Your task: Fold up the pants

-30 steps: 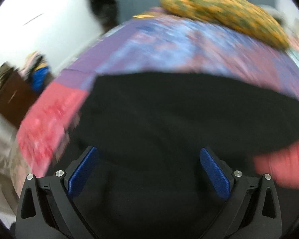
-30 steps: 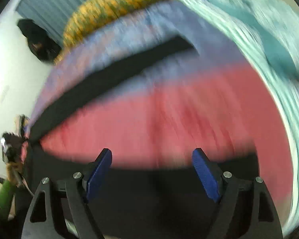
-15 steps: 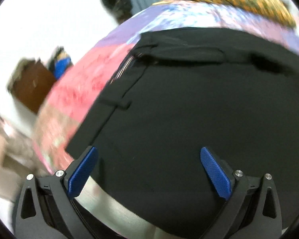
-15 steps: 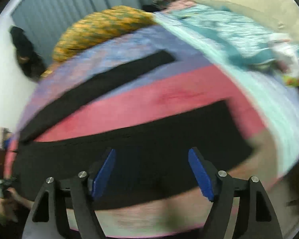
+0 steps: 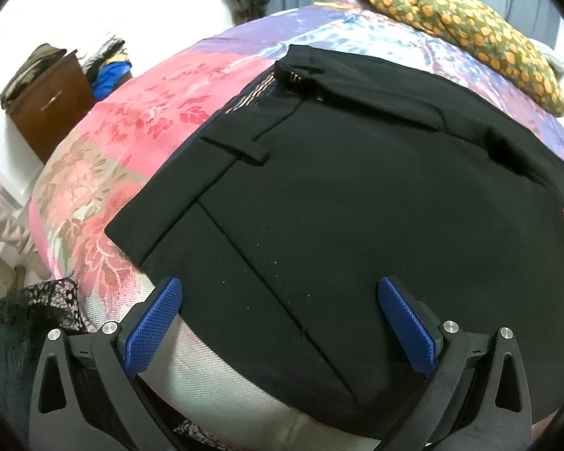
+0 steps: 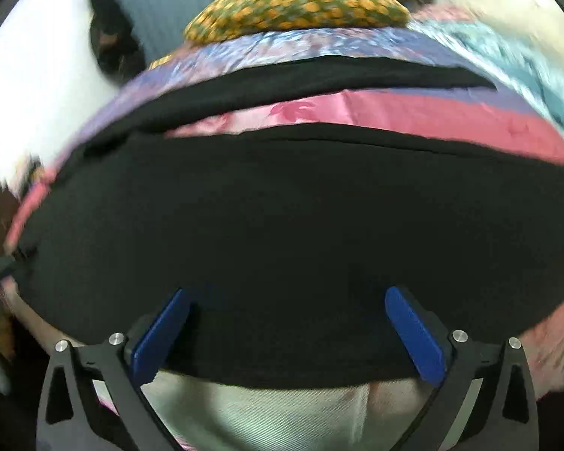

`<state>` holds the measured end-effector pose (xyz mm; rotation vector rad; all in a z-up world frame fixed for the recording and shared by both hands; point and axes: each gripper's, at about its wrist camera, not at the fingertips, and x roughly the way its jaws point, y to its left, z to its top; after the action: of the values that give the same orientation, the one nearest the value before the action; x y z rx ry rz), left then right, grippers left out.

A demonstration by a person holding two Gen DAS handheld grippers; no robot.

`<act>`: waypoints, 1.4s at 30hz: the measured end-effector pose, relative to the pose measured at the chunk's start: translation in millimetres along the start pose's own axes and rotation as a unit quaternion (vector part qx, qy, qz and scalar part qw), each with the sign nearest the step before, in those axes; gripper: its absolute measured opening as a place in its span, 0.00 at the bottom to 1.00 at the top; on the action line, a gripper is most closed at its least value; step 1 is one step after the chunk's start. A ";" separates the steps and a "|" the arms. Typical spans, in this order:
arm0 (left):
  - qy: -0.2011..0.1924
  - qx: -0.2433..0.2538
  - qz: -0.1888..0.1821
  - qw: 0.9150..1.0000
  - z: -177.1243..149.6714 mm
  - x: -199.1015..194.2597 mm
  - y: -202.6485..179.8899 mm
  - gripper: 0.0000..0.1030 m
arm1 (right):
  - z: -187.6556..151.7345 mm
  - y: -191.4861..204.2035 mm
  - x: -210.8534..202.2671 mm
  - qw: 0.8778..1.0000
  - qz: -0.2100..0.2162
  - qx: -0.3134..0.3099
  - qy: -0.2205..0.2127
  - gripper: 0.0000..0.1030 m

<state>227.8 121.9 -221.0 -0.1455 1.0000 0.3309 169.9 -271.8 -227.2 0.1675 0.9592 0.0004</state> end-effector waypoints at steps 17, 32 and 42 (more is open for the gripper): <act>-0.071 0.097 -0.045 0.992 -19.5 -70.9 -39.5 0.99 | -9.8 11.8 9.0 0.999 -0.030 -0.013 -0.024 1.00; -0.079 0.211 -0.104 0.969 -51.1 -76.4 -103.6 0.99 | -9.5 12.3 12.0 0.999 -0.041 -0.012 -0.029 1.00; -0.033 0.192 -0.094 0.976 -53.7 -45.6 -98.7 1.00 | -9.0 14.1 13.2 0.998 -0.054 -0.012 -0.031 1.00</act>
<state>195.5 5.2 -214.4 0.1203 0.9593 -0.0330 171.2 -255.6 -241.0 0.0940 0.9040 -0.0919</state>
